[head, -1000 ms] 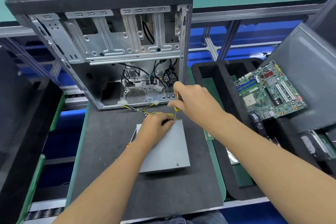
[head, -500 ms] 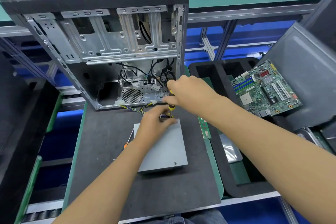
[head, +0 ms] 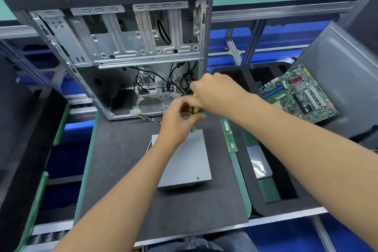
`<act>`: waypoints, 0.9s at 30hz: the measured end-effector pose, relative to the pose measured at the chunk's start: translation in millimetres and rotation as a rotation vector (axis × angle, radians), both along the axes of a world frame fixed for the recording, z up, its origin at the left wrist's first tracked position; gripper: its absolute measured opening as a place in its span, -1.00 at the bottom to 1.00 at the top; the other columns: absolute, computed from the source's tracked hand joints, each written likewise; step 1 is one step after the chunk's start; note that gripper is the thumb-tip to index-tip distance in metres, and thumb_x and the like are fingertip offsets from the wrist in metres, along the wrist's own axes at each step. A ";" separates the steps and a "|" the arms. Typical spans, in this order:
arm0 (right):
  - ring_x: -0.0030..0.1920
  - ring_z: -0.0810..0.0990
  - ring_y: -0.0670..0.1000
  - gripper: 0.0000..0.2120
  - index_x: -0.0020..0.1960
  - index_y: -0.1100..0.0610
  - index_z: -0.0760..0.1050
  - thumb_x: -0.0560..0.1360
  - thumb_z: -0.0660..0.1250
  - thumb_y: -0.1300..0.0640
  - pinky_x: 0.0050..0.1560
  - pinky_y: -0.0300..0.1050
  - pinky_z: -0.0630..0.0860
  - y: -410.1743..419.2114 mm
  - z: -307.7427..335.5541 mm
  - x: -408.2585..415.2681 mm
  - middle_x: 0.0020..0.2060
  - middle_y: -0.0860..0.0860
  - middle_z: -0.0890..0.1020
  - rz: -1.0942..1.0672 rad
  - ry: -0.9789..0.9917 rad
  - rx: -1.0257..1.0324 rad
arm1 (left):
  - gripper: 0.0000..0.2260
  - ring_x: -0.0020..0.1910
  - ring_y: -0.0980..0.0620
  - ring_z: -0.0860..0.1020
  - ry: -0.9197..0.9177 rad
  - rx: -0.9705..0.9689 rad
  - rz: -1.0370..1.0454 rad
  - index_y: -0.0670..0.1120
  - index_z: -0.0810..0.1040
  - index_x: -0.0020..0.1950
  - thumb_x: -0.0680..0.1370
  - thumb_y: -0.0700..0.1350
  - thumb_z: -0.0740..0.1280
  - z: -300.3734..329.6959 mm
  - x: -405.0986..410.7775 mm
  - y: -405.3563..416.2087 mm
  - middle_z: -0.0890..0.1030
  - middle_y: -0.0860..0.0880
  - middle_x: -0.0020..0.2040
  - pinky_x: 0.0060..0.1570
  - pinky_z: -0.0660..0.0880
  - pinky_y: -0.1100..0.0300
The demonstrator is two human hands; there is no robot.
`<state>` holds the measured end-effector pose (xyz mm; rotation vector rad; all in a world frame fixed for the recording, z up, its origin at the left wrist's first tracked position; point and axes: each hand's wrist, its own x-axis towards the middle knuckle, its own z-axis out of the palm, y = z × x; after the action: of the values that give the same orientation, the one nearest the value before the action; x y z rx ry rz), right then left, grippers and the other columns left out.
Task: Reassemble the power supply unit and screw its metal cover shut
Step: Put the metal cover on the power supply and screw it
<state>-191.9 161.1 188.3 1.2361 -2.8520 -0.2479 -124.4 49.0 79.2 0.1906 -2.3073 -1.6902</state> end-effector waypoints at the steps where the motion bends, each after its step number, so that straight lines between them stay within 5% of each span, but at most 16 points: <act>1: -0.21 0.43 0.16 -0.71 -0.12 0.11 0.32 0.65 0.12 -0.07 -0.23 -0.02 0.32 0.8 -1.6 -0.5 -0.30 0.06 0.35 -0.017 0.041 0.012 | -0.65 -0.17 0.11 0.56 0.008 0.020 0.039 0.14 0.54 -0.07 0.39 -0.27 0.55 -0.3 -1.7 0.3 0.60 0.12 -0.15 -0.07 0.54 0.20; 6: 0.08 0.46 0.09 -0.66 0.29 -0.03 0.45 0.55 0.34 -0.08 0.02 0.03 0.44 10.2 9.1 -5.5 0.10 0.00 0.43 0.048 -0.402 -0.077 | -0.68 -0.16 0.32 0.58 -0.003 -0.067 -0.051 0.07 0.47 0.22 0.56 -0.27 0.37 -7.6 1.9 -5.6 0.62 0.37 -0.17 -0.10 0.49 0.38; 9: -0.02 0.50 0.15 -0.85 0.02 0.12 0.48 0.61 0.25 0.04 -0.08 -0.05 0.35 5.7 4.8 -1.9 -0.01 0.09 0.52 0.060 -0.222 -0.036 | -0.56 -0.01 0.34 0.58 -0.003 -0.074 -0.092 0.10 0.43 0.35 0.56 -0.27 0.37 -7.7 2.5 -8.9 0.59 0.35 0.01 0.04 0.49 0.38; 12: -0.19 0.42 0.14 -0.82 -0.10 0.09 0.34 0.64 0.19 0.05 -0.20 -0.04 0.33 0.0 -3.4 6.7 -0.29 0.05 0.36 -0.050 0.010 -0.016 | -0.53 -0.04 0.26 0.56 0.024 -0.032 -0.043 0.17 0.52 0.14 0.39 -0.25 0.55 -3.6 -1.0 -3.1 0.58 0.15 0.12 -0.03 0.50 0.30; 14: -0.15 0.45 0.15 -0.80 -0.01 0.10 0.42 0.61 0.23 -0.05 -0.20 -0.02 0.33 0.0 -3.8 10.2 -0.28 0.04 0.31 -0.064 -0.056 -0.087 | -0.52 -0.17 0.27 0.55 0.022 0.006 0.015 0.21 0.49 0.11 0.40 -0.28 0.52 -3.8 -2.2 -2.1 0.60 0.23 -0.06 -0.16 0.47 0.34; 17: -0.09 0.42 0.10 -0.70 0.25 0.03 0.39 0.55 0.33 0.04 -0.13 0.00 0.37 3.2 4.4 8.5 0.00 -0.01 0.38 0.034 -0.340 -0.187 | -0.48 -0.19 0.23 0.56 -0.011 -0.049 -0.037 0.12 0.35 0.43 0.55 -0.26 0.36 -8.4 1.3 -10.8 0.62 0.21 -0.17 -0.21 0.45 0.41; 20: -0.15 0.38 0.08 -0.94 0.00 0.10 0.38 0.60 0.24 0.12 -0.15 -0.06 0.31 -0.4 10.2 7.3 -0.09 0.02 0.41 0.061 -0.191 -0.078 | -0.38 -0.09 0.29 0.57 -0.039 -0.058 -0.137 0.26 0.20 0.51 0.58 -0.20 0.34 -5.3 6.2 -12.2 0.60 0.33 -0.07 -0.10 0.50 0.39; 23: -0.22 0.42 0.16 -0.69 -0.23 0.14 0.30 0.60 0.16 -0.03 -0.21 0.01 0.42 -5.9 5.5 11.6 -0.30 0.06 0.38 -0.035 -0.083 -0.042 | -0.41 -0.09 0.24 0.57 -0.001 -0.014 -0.023 0.23 0.43 0.34 0.42 -0.16 0.55 0.3 0.7 -3.9 0.57 0.19 0.05 -0.06 0.53 0.25; 25: -0.22 0.41 0.15 -0.64 -0.16 0.14 0.36 0.61 0.18 -0.14 -0.29 -0.03 0.30 -5.6 5.6 13.0 -0.32 0.02 0.32 -0.083 -0.026 -0.027 | -0.43 -0.18 0.22 0.57 0.003 0.050 0.063 0.23 0.48 0.25 0.37 -0.19 0.58 1.6 -2.5 -2.2 0.59 0.18 -0.06 -0.11 0.54 0.20; 27: -0.12 0.45 0.14 -0.70 0.13 0.10 0.40 0.56 0.32 -0.09 -0.27 -0.04 0.28 -3.2 8.5 10.7 -0.13 0.02 0.40 -0.063 -0.147 -0.055 | -0.45 -0.21 0.19 0.57 0.008 0.048 0.065 0.08 0.45 0.35 0.43 -0.19 0.55 -0.8 -2.7 -5.8 0.59 0.23 -0.23 -0.10 0.56 0.21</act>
<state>-181.2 157.9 196.8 1.2047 -3.0023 -0.0828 -127.2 43.1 78.4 0.2654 -2.2320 -1.7119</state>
